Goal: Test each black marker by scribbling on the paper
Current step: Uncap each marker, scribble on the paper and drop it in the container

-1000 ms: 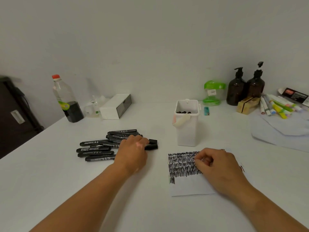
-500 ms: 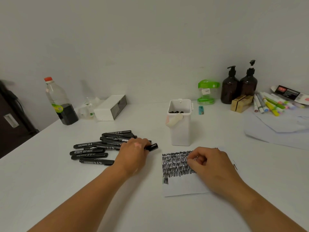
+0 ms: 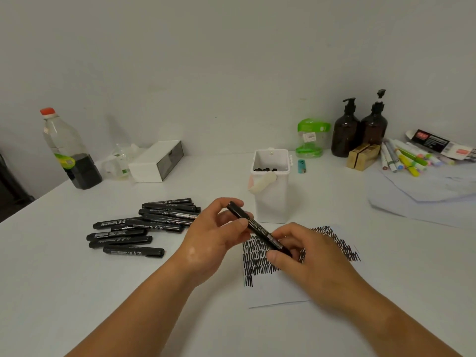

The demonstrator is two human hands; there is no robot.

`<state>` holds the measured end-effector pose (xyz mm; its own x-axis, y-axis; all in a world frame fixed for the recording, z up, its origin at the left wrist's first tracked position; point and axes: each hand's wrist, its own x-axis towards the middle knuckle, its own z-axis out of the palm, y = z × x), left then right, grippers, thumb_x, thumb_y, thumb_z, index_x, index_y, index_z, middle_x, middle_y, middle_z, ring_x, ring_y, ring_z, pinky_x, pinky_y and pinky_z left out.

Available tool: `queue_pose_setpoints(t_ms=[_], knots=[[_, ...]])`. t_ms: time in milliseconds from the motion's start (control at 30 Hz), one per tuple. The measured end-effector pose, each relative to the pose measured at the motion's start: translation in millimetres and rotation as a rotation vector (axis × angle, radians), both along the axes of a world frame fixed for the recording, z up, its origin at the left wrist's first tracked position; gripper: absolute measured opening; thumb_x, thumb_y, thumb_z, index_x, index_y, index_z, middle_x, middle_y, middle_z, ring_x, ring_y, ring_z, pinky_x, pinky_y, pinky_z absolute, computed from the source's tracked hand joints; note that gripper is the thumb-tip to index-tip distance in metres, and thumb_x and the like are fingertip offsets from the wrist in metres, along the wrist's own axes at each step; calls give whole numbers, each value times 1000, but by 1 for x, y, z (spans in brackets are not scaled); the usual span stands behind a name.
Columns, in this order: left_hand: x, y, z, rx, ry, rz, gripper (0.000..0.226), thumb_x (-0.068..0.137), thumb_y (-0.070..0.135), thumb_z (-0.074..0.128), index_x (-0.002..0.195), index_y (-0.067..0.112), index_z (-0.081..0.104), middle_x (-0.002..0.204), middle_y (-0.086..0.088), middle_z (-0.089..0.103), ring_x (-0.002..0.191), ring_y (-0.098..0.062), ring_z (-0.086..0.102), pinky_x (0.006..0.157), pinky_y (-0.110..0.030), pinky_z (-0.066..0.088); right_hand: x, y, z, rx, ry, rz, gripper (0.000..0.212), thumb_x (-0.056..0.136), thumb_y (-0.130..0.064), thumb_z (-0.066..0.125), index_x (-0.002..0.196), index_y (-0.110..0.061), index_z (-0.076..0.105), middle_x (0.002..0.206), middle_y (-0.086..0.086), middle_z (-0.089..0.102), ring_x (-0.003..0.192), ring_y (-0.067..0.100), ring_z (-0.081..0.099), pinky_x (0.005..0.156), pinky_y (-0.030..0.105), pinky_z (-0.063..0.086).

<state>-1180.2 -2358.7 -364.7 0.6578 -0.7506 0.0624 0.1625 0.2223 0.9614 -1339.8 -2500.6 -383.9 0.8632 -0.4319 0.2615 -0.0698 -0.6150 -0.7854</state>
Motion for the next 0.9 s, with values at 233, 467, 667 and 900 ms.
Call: queue_pose_setpoints(t_ms=[233,467,667,900], knots=[[3,10,-27,193,-358,24,29,77,9,70,102,24,69,98,-1,74,93,-20,70,89,-34,55,1,-7,-1,179,-81,-94,12,87,-24,78,85,-35,74,80,-16,76,72,0,67,65,6,46],[-16,14,-25,406,-1083,-29,24,94,22,60,115,32,65,90,19,66,83,-4,60,71,-13,45,5,-3,2,304,-131,-52,12,88,-17,76,84,-27,76,70,-5,73,59,13,63,55,14,46],[-25,10,-23,443,-1175,-111,23,104,29,46,120,18,59,102,4,66,85,-16,57,77,-31,46,7,5,1,672,-122,69,5,85,-21,77,87,-17,74,65,4,65,52,14,50,43,26,34],[-30,9,-22,425,-1223,-78,23,104,36,43,105,18,58,74,15,51,61,-12,47,58,-23,35,10,10,-2,646,-140,105,12,83,-29,72,83,-17,73,64,6,63,53,16,54,43,27,42]])
